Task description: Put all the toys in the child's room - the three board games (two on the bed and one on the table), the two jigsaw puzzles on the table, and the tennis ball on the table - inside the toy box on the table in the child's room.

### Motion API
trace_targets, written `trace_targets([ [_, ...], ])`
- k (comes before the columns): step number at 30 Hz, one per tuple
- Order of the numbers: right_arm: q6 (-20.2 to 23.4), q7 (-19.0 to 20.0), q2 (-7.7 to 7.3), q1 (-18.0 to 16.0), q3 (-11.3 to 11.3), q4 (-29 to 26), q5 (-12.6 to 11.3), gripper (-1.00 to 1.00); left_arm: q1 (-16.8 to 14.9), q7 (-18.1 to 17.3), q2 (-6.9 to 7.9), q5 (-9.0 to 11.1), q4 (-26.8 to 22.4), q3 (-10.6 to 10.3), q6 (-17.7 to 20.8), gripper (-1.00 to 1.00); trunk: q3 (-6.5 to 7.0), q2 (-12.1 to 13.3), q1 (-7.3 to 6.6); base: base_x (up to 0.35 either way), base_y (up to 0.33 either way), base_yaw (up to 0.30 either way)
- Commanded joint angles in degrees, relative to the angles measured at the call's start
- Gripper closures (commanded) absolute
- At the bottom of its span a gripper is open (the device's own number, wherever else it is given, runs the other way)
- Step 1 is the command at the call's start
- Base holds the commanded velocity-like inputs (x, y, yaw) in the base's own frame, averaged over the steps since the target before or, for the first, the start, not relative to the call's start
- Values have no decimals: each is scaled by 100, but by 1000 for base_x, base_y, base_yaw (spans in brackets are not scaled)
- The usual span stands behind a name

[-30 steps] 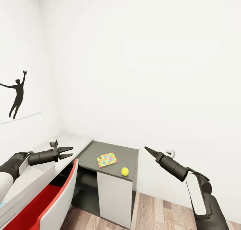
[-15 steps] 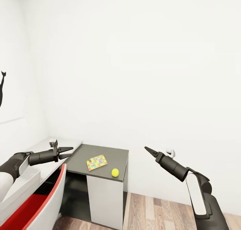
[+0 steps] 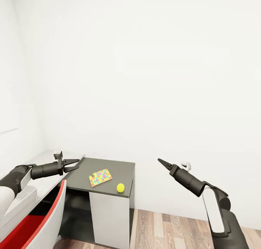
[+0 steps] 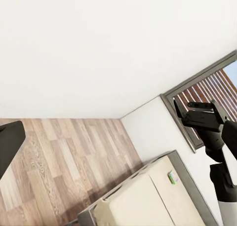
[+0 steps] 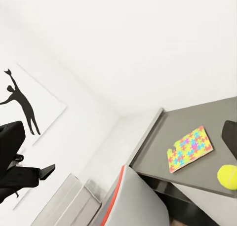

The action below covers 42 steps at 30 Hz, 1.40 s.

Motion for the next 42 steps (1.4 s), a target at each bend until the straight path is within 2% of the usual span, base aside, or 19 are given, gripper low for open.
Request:
trace_targets([
  [1,43,19,6,-4,-29,-1,-3,-100,-1,-19,0,-7,0,7,60,-100,-4,-5,2,0,0,-48],
  [42,73,14,6,-4,-111,192,-12,-100,-1,-9,-1,-7,0,16,52,-100,-205,-5,2,0,0,-191],
])
